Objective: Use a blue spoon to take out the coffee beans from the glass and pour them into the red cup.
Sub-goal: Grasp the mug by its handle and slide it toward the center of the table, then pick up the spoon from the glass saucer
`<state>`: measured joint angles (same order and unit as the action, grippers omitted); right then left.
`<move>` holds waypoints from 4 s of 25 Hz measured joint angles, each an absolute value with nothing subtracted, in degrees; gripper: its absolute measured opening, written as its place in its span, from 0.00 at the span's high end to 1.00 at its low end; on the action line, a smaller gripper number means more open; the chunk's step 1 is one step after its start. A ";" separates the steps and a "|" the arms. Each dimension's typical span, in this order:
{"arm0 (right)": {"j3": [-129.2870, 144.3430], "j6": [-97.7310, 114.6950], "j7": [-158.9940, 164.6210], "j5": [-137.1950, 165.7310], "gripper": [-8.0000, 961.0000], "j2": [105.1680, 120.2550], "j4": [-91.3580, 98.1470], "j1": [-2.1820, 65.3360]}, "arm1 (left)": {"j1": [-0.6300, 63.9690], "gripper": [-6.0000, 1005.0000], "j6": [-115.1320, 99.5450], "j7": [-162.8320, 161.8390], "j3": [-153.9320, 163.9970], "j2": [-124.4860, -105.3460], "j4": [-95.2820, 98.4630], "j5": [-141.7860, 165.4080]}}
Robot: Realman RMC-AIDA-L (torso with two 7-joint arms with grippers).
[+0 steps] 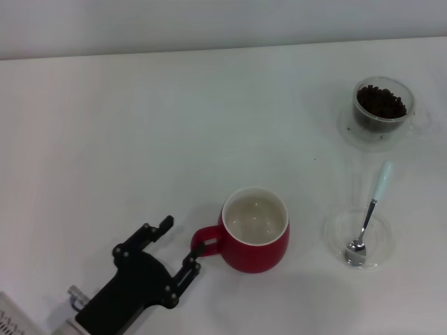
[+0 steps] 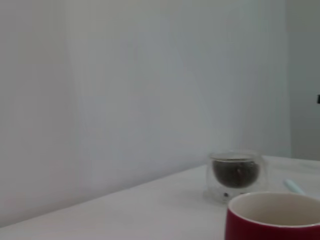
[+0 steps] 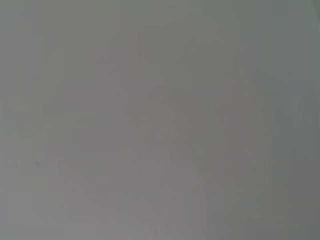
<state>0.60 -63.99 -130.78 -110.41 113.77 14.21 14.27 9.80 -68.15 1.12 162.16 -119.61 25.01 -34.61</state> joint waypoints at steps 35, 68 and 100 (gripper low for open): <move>19.19 -80.08 -89.88 -90.50 0.11 102.83 20.75 10.51 | 14.80 0.42 -77.06 1.04 158.64 -119.27 17.26 -64.84; 22.83 -87.42 -73.61 -66.28 0.12 107.27 24.04 17.29 | 20.98 0.42 -84.79 -8.57 150.93 -118.76 6.86 -66.65; 29.76 -79.57 -76.10 -62.65 0.16 110.84 23.82 20.27 | 21.94 0.42 -88.11 -9.05 151.03 -119.01 0.44 -68.65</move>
